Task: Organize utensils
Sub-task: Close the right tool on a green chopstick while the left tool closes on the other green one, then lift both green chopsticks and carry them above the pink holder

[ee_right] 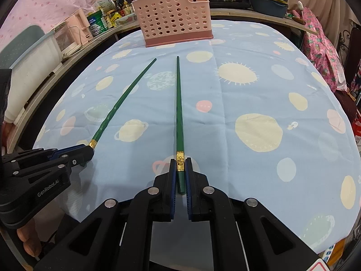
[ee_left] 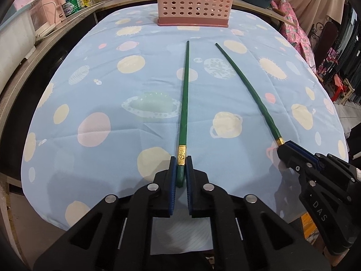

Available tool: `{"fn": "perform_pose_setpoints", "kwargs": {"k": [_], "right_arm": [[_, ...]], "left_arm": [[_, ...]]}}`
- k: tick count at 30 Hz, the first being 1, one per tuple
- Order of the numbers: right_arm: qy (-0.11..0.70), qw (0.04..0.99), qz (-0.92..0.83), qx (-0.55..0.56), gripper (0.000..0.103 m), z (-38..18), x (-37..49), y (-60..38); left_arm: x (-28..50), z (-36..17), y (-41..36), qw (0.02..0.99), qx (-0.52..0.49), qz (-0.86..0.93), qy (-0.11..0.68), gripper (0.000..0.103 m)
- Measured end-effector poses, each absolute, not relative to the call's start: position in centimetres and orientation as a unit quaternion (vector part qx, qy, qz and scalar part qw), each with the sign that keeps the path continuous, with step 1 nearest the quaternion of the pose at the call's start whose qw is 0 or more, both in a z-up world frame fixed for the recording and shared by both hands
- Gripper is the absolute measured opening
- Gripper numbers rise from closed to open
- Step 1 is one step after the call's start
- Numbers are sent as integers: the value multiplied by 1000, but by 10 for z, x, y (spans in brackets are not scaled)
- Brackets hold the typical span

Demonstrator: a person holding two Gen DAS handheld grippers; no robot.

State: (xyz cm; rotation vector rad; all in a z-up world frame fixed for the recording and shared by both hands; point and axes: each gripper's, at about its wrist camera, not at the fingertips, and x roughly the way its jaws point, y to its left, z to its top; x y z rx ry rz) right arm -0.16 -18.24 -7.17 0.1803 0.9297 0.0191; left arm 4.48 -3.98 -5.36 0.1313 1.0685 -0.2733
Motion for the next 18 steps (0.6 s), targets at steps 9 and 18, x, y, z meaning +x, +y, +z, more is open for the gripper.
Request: {"fn": "perform_pose_setpoints", "kwargs": {"k": [9,18], "right_arm": [[435,896,12,89,7,-51,-18,-186],[362,927,12,96,7,18,-33,-197]], "left_arm": [[33,-20,-23,863,44,-129,487,7],[29,44,-2,894,14,-120,432,7]]}}
